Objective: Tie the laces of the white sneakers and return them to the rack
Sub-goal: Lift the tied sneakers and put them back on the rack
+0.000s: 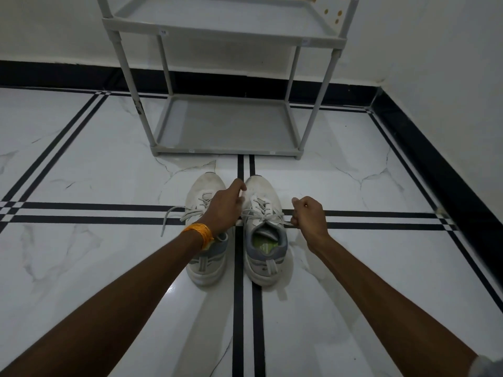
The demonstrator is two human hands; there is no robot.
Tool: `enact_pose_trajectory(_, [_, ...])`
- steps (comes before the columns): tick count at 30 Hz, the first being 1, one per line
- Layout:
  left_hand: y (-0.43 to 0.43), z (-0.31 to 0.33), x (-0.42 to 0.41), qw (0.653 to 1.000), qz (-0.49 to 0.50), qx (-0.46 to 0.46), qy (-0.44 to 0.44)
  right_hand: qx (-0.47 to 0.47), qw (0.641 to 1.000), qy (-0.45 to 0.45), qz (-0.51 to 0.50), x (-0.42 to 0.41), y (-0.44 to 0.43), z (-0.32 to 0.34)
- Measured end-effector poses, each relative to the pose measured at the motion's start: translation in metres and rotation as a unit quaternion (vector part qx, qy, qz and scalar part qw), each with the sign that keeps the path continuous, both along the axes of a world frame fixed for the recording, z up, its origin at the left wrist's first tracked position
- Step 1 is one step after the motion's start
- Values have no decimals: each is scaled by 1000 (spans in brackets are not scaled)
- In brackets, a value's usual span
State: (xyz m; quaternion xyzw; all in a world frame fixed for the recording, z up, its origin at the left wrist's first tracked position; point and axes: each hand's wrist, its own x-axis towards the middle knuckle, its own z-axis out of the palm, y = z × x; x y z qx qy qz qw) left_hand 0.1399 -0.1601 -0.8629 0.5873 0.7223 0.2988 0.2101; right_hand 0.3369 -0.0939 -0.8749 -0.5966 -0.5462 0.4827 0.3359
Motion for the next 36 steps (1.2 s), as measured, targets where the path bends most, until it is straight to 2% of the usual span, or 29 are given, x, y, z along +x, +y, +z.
enact_pose_trajectory(3, [-14, 13, 1, 998, -19, 18, -62, -15, 998, -21, 54, 4, -7, 10])
enact_pose_trajectory(5, [-26, 21, -10, 999, 10, 38, -38, 37, 988, -135, 63, 9, -12, 17])
enact_pose_trajectory(7, [-39, 29, -32, 998, 55, 8, 24, 113, 961, -248, 52, 14, -16, 25])
enact_pose_trajectory(8, [-46, 33, -44, 995, 77, -42, 38, 129, 955, -262, 55, 16, -17, 29])
enact_pose_trajectory(9, [-52, 35, -57, 988, 96, -113, 28, 107, 960, -246, 79, 15, -18, 32])
enact_pose_trajectory(11, [-65, 36, -73, 958, 106, -266, -29, 3, 970, -173, 171, 6, -24, 36])
enact_pose_trajectory(12, [-72, 33, -75, 942, 91, -319, -59, -27, 957, -179, 226, -1, -29, 37])
enact_pose_trajectory(14, [-79, 20, -66, 930, 63, -355, -67, -11, 913, -274, 303, -9, -33, 37])
enact_pose_trajectory(16, [-79, 2, -56, 950, 87, -301, 9, 30, 877, -358, 319, -14, -34, 32])
enact_pose_trajectory(19, [-76, -11, -51, 975, 110, -169, 93, 102, 865, -383, 308, -16, -34, 16])
enact_pose_trajectory(23, [-78, -7, -43, 989, 83, -76, 94, 162, 892, -315, 280, -18, -38, 1])
enact_pose_trajectory(27, [-84, 12, -34, 992, 99, -53, 59, 153, 898, -302, 280, -16, -37, 17])
enact_pose_trajectory(31, [-84, 64, -41, 994, 104, -30, 33, 172, 897, -271, 304, -17, -26, 76])
enact_pose_trajectory(36, [-76, 176, -45, 994, 95, -34, 33, 162, 900, -285, 286, -20, -25, 190])
